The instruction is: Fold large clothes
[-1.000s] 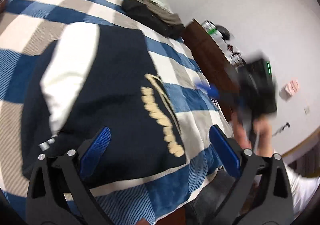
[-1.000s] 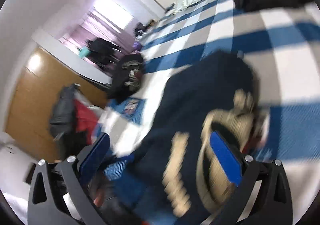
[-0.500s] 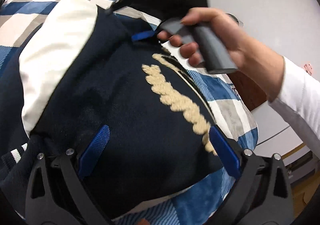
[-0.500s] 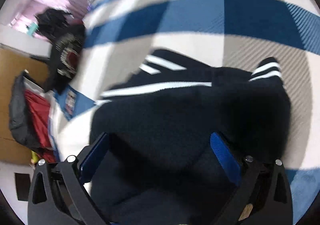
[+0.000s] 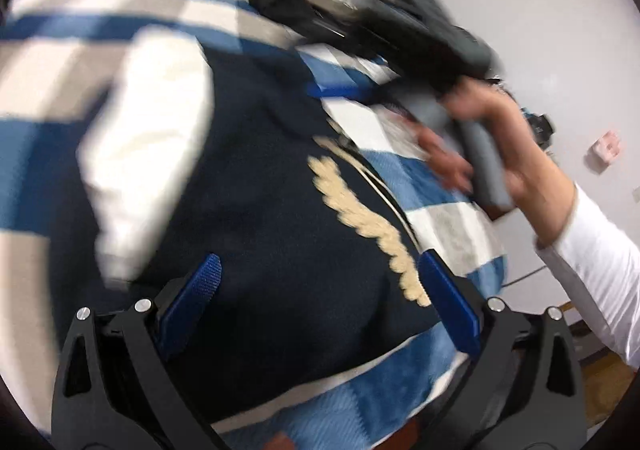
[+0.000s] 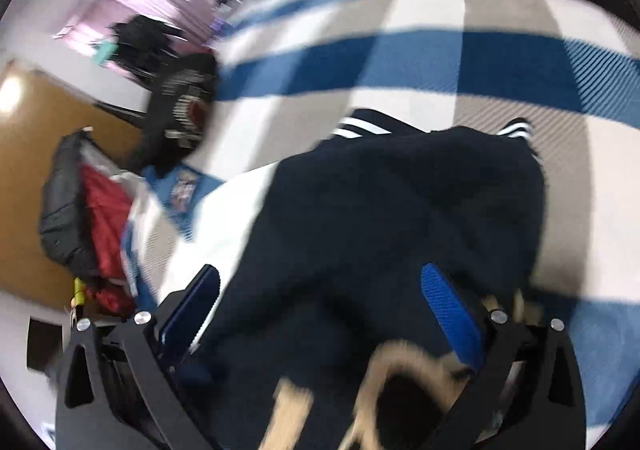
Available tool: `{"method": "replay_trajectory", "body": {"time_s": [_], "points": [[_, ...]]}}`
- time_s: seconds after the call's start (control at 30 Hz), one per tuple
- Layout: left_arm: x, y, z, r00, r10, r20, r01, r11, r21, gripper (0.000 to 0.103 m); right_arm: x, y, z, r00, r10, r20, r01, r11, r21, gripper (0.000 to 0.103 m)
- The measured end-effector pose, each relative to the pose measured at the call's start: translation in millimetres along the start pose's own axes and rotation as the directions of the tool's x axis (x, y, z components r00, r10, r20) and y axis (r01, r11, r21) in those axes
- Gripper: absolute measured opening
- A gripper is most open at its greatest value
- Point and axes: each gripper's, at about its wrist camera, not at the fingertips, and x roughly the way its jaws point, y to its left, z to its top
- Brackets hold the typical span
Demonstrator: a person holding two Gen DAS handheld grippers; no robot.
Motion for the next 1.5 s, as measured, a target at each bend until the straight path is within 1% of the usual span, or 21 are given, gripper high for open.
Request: {"method": "replay_trajectory", "body": {"time_s": [0.03, 0.1, 0.17, 0.27, 0.33, 0.43, 0.53, 0.6, 0.67, 0.73, 0.83, 0.9, 0.97, 1.07, 1.13, 1.2, 1.23, 1.27, 1.33, 1.43, 1.5], "points": [[-15, 4, 5, 0.999, 0.037, 0.015, -0.038, 0.999, 0.020, 0.097, -13, 1, -12, 1.000, 0.009, 0.020, -0.009, 1.000, -0.005, 0.099], [-38, 19, 17, 0.994, 0.099, 0.034, -0.100, 0.995, 0.026, 0.097, -32, -2, -37, 0.999, 0.013, 0.051, -0.013, 1.000, 0.002, 0.099], [-50, 37, 26, 0.992, 0.121, 0.027, -0.121, 0.993, -0.007, 0.097, -42, -10, -69, 0.999, -0.004, 0.048, 0.003, 1.000, 0.023, 0.099], [-56, 71, 35, 0.994, 0.109, -0.015, -0.110, 0.990, -0.085, 0.096, -40, -25, -106, 1.000, -0.001, 0.020, 0.000, 0.997, 0.074, 0.099], [-47, 83, 39, 0.994, 0.101, -0.048, -0.106, 0.988, -0.113, 0.096, -35, -32, -122, 1.000, 0.026, 0.000, -0.025, 0.994, 0.106, 0.099], [-27, 104, 36, 0.995, 0.028, -0.093, -0.045, 0.983, -0.179, 0.097, -25, -40, -138, 0.995, 0.100, -0.020, -0.096, 0.986, 0.139, 0.099], [-10, 116, 34, 0.993, -0.019, -0.116, -0.004, 0.981, -0.195, 0.097, -10, -49, -145, 0.987, 0.153, -0.046, -0.143, 0.973, 0.183, 0.099], [-2, 121, 33, 0.991, -0.012, -0.135, -0.015, 0.981, -0.192, 0.096, 0, -54, -149, 0.980, 0.191, -0.047, -0.178, 0.963, 0.202, 0.099], [6, 127, 31, 0.989, -0.039, -0.145, 0.008, 0.978, -0.208, 0.096, 2, -56, -148, 0.975, 0.220, -0.039, -0.208, 0.955, 0.211, 0.099], [9, 133, 28, 0.989, -0.039, -0.145, 0.007, 0.976, -0.216, 0.097, 4, -60, -146, 0.968, 0.248, -0.040, -0.233, 0.946, 0.227, 0.099], [9, 143, 24, 0.991, -0.032, -0.127, 0.001, 0.970, -0.244, 0.096, 3, -62, -146, 0.963, 0.266, -0.045, -0.249, 0.940, 0.232, 0.099], [17, 149, 19, 0.986, -0.048, -0.161, 0.005, 0.966, -0.258, 0.096, 1, -64, -148, 0.962, 0.269, -0.045, -0.253, 0.941, 0.226, 0.099], [23, 153, 15, 0.984, -0.059, -0.171, 0.012, 0.964, -0.265, 0.096, -5, -61, -151, 0.964, 0.265, -0.035, -0.251, 0.942, 0.221, 0.099], [25, 156, 15, 0.984, -0.100, -0.151, 0.052, 0.955, -0.291, 0.096, -20, -69, -156, 0.961, 0.276, 0.004, -0.269, 0.934, 0.235, 0.099], [32, 154, 15, 0.976, -0.136, -0.171, 0.082, 0.954, -0.287, 0.096, -19, -74, -158, 0.959, 0.284, 0.011, -0.277, 0.926, 0.257, 0.099], [38, 155, 16, 0.971, -0.151, -0.188, 0.090, 0.951, -0.296, 0.096, -17, -76, -157, 0.957, 0.290, 0.008, -0.282, 0.922, 0.267, 0.099], [41, 157, 17, 0.969, -0.156, -0.194, 0.091, 0.948, -0.306, 0.096, -13, -77, -154, 0.959, 0.284, 0.000, -0.273, 0.922, 0.275, 0.099], [44, 158, 18, 0.967, -0.162, -0.198, 0.094, 0.945, -0.312, 0.096, -10, -75, -152, 0.966, 0.260, -0.017, -0.246, 0.932, 0.267, 0.099], [50, 157, 19, 0.962, -0.173, -0.212, 0.103, 0.946, -0.307, 0.096, 2, -70, -147, 0.981, 0.185, -0.063, -0.165, 0.956, 0.243, 0.099], [54, 149, 20, 0.963, -0.156, -0.220, 0.095, 0.959, -0.267, 0.096, 14, -67, -142, 0.985, 0.147, -0.086, -0.120, 0.958, 0.262, 0.099], [53, 142, 21, 0.965, -0.161, -0.206, 0.106, 0.962, -0.252, 0.092, 19, -63, -140, 0.988, 0.122, -0.098, -0.092, 0.961, 0.259, 0.099]]}}
